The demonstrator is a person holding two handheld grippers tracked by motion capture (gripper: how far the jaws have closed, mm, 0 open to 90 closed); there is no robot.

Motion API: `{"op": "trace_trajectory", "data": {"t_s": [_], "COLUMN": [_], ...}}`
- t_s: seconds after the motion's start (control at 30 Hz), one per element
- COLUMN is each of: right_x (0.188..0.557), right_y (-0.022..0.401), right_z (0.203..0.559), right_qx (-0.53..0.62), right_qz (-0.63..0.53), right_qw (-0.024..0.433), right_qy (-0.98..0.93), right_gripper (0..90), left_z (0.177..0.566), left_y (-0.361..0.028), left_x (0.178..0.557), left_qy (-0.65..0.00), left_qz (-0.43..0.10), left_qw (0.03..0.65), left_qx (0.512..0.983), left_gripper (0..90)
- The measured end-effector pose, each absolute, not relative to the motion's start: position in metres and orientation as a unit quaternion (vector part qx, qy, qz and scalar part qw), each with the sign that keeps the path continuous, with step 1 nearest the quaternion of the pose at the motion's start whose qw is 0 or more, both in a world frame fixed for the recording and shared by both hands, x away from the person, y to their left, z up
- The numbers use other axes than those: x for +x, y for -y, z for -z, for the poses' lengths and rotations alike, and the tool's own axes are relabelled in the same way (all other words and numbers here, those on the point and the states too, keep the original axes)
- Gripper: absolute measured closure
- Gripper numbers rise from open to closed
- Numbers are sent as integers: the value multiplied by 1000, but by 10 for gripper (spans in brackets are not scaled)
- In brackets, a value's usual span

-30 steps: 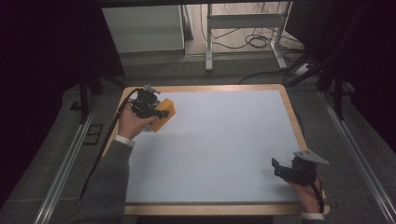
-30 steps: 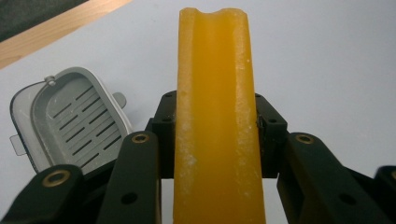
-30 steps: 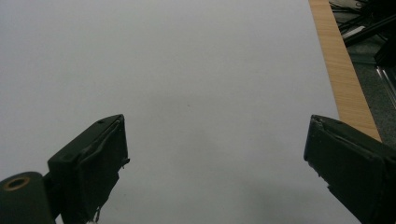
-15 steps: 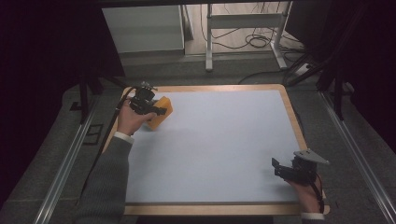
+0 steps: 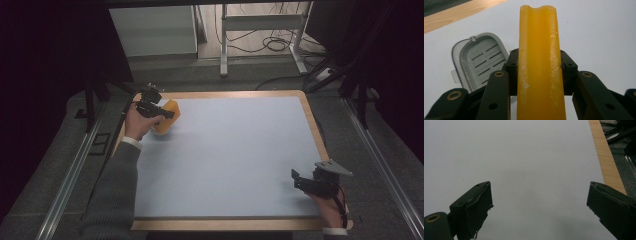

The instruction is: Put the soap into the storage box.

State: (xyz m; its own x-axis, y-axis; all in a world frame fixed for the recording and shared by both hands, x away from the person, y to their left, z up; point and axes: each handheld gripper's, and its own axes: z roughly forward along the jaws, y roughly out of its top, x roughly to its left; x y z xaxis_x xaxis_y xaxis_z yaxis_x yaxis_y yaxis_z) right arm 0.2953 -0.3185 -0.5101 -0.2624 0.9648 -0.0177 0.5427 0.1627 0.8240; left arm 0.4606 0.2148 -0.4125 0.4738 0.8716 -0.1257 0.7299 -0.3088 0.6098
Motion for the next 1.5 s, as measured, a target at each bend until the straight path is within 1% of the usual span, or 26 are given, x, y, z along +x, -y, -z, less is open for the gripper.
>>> {"op": "trace_trajectory", "data": {"t_s": [0.27,0.37,0.47,0.73,1.1,1.33,1.5], "right_x": [295,296,295,296,296,296,295], "right_y": [319,319,320,320,320,321,322], "right_z": [510,510,510,511,511,511,511], "right_qx": [536,536,537,536,538,540,541], "right_qz": [-366,-365,-365,-363,-361,-360,-360], "right_qw": [292,292,293,294,293,293,293], "right_qy": [-703,-703,-702,-703,-703,-702,-701], "right_gripper": [63,63,63,63,64,63,63], "left_z": [422,423,422,427,434,439,445], "left_y": [-225,-227,-228,-235,-245,-245,-246], "left_x": [476,478,479,487,499,502,506], "left_qy": [-520,-525,-528,-540,-568,-569,-577], "left_qz": [-112,-129,-128,-123,-126,-122,-120], "left_qw": [300,305,314,305,315,308,307], "left_qx": [792,784,779,775,749,753,747], "left_gripper": [612,612,612,612,612,613,612]}}
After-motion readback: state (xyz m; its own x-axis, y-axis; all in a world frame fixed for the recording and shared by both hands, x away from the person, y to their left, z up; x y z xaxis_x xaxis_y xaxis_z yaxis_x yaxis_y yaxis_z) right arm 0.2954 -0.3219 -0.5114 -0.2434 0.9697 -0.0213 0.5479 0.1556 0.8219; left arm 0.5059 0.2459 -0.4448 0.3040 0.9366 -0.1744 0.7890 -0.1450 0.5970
